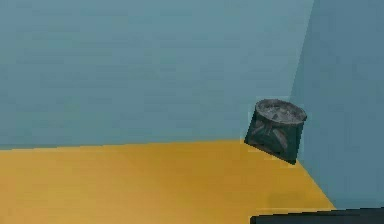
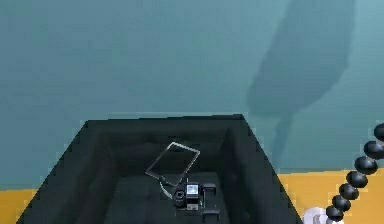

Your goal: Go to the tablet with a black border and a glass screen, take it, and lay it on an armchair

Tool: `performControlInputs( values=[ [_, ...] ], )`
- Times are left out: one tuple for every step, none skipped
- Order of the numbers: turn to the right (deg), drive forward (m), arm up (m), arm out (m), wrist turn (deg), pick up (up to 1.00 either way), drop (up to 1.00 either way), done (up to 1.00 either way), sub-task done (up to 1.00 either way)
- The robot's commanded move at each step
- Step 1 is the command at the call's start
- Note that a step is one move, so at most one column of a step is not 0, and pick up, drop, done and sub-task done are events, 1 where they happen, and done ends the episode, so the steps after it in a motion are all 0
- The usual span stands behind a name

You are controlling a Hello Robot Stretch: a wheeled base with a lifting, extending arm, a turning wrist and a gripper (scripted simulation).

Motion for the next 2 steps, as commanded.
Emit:
performControlInputs(
  values=[
    [0.0, 0.00, 0.00, 0.00, 0.0, 0.00, 1.00, 0.00, 0.00],
    [0.0, 0.00, 0.10, 0.00, 0.0, 0.00, 0.00, 0.00, 0.00]
  ],
)
